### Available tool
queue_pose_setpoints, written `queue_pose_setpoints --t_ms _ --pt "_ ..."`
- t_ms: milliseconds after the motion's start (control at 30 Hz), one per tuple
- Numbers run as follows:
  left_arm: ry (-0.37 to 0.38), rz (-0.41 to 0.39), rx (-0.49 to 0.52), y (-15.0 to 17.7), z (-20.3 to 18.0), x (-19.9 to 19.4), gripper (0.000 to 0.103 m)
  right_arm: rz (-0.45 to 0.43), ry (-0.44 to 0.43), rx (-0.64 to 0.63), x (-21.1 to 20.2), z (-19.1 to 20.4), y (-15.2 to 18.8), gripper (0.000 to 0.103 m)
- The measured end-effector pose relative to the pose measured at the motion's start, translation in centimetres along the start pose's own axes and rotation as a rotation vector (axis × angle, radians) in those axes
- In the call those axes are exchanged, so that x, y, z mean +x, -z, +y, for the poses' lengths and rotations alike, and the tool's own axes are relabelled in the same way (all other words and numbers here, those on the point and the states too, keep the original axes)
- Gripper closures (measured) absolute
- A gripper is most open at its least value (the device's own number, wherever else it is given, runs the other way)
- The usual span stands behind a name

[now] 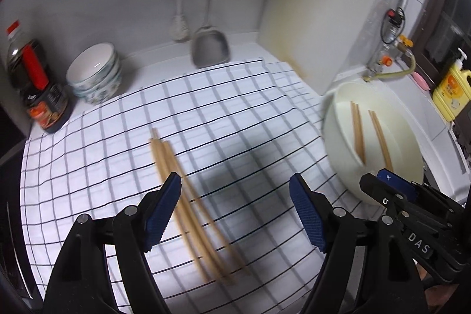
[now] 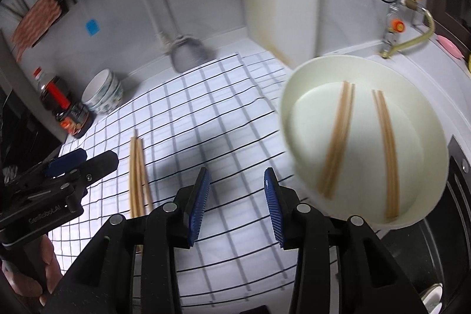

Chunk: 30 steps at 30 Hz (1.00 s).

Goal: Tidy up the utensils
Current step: 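Move the right tool back over the chopstick pile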

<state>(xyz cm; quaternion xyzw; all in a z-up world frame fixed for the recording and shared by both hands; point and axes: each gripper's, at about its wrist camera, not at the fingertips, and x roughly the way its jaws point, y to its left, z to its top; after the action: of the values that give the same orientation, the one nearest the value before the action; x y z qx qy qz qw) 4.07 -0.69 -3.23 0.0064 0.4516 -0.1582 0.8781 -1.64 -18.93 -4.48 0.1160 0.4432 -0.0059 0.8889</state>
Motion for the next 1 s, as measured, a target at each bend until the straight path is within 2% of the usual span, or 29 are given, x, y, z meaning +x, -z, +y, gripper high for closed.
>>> queue_pose_setpoints --t_ms 533,1000 --pt "-0.081 0.025 -0.081 2.5 8.5 1.2 0.029 0.065 -0.052 -0.083 4.5 7.4 1.8 0.066" --pt "-0.112 0.048 -0.104 3.8 11.9 3.8 0.029 0.091 -0.060 -0.108 8.2 9.2 2.8 0.066"
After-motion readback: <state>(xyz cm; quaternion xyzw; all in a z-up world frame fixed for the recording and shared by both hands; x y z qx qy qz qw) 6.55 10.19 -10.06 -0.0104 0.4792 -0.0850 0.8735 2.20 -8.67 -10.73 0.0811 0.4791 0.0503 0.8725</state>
